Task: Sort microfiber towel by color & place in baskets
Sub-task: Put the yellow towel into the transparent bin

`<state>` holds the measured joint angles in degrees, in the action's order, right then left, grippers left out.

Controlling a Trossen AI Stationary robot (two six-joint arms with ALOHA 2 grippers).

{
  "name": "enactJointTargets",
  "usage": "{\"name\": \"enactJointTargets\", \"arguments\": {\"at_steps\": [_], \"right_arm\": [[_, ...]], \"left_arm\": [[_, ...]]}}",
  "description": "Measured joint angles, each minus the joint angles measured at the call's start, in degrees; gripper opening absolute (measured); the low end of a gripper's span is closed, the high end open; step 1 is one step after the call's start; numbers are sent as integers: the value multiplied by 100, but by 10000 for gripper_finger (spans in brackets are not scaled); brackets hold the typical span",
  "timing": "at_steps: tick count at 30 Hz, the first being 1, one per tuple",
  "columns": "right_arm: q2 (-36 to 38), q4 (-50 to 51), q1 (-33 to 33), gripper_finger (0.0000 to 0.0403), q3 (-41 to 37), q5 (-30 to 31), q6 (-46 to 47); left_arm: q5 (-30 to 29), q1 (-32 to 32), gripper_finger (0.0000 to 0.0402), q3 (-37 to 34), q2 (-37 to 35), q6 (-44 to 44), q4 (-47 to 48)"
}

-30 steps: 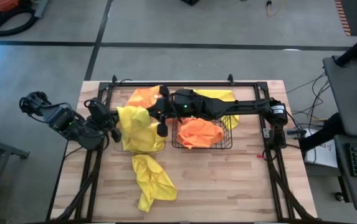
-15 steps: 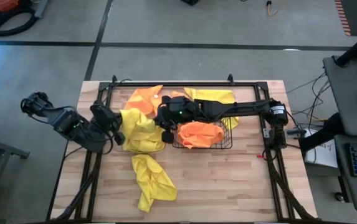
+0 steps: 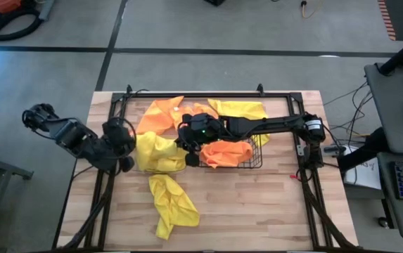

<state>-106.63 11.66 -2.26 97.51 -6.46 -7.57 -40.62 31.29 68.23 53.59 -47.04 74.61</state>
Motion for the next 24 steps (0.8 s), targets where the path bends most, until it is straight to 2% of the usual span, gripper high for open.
{"name": "enactJointTargets", "arguments": {"at_steps": [4,10,14,16,19,21,24], "right_arm": [[36,20,0,9,24,118,4],[209,46,-2,9,83,1017,-215],[267,62,-17,9,83,1089,-202],[267,82,-14,9,77,1056,-201],[255,-75,-7,9,-22,972,-139],[236,-312,23,9,-156,905,-115],[216,-842,69,9,-425,904,34]], "left_arm": [[505,0,23,0,176,-435,465],[1828,0,40,0,453,-467,527],[2312,1,41,45,594,-556,744],[2299,0,41,65,610,-551,789],[1787,2,41,74,569,-373,608],[1365,0,41,43,513,41,222],[1117,-2,39,-115,445,903,-680]]}}
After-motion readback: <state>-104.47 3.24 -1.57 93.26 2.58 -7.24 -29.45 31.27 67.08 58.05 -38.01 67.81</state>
